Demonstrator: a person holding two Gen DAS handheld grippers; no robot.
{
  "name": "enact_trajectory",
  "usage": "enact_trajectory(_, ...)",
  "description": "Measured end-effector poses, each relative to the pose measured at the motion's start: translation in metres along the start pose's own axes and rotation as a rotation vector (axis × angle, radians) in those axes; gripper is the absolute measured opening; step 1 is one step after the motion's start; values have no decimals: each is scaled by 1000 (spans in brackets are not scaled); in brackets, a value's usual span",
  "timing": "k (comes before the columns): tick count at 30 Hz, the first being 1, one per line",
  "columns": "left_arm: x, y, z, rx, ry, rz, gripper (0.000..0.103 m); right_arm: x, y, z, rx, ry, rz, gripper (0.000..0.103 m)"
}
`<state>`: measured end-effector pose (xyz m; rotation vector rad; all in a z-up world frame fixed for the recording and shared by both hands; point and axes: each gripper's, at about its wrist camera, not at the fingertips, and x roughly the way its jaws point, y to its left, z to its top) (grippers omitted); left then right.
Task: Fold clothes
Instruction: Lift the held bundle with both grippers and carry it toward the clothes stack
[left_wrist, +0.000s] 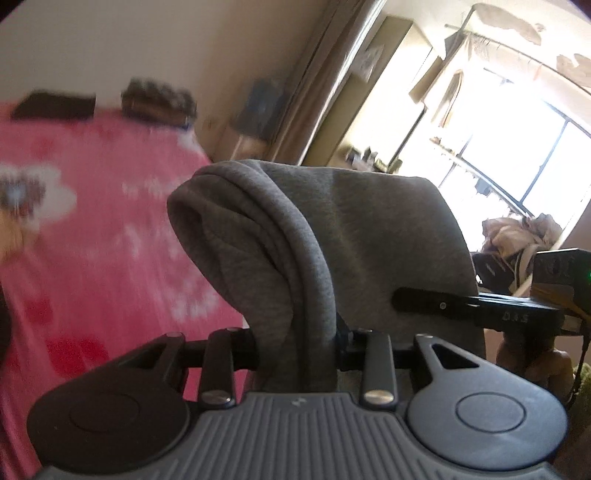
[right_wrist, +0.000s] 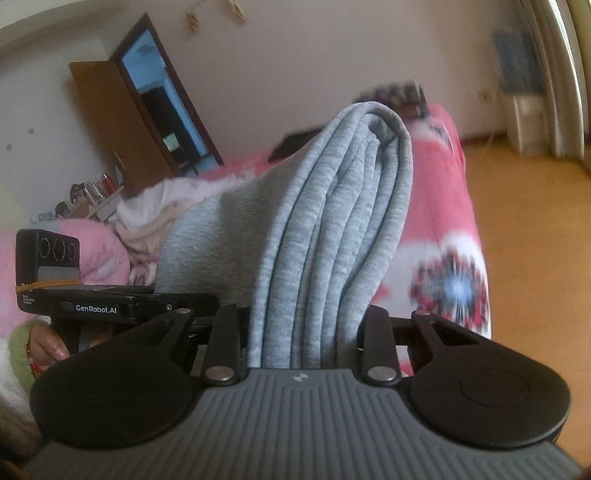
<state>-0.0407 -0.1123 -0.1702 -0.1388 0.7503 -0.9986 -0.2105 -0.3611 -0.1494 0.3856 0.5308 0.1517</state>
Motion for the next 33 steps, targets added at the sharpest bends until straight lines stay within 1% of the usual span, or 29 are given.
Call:
enact_trajectory(3,1,0,37,18,-44,13,35,8,5,36,-50,-40,-12,26)
enact_trajectory(5,2,0,61,30,-73,22,35,17,1,64,-69,-63,-15,26)
enact_trajectory(8,31,3,109,48,-103,31,35,36,-19,111,-72,-97,-7,26)
enact_trajectory(12,83,17,183,44,-150,41,35,73,-63,182,-79,-131,1,26)
enact_trajectory(14,107,27,218,46,-178,47,35,93,-86,220,-98,-170,8,26)
enact_trajectory(17,134,35,267,100,-225,67,35,123,-123,272,-100,-235,31,26)
enact_trajectory(20,148,44,311,131,-257,91,35,151,-152,315,-88,-288,65,26)
enact_trajectory(23,155,62,349,140,-285,121,35,183,-173,354,-62,-331,93,26)
enact_trajectory(27,163,88,400,152,-322,163,35,236,-186,414,-42,-329,133,26)
enact_trajectory(30,170,122,439,150,-335,186,35,280,-189,460,-41,-325,154,26)
enact_trajectory(33,189,161,488,146,-335,172,35,327,-192,503,-20,-318,149,26)
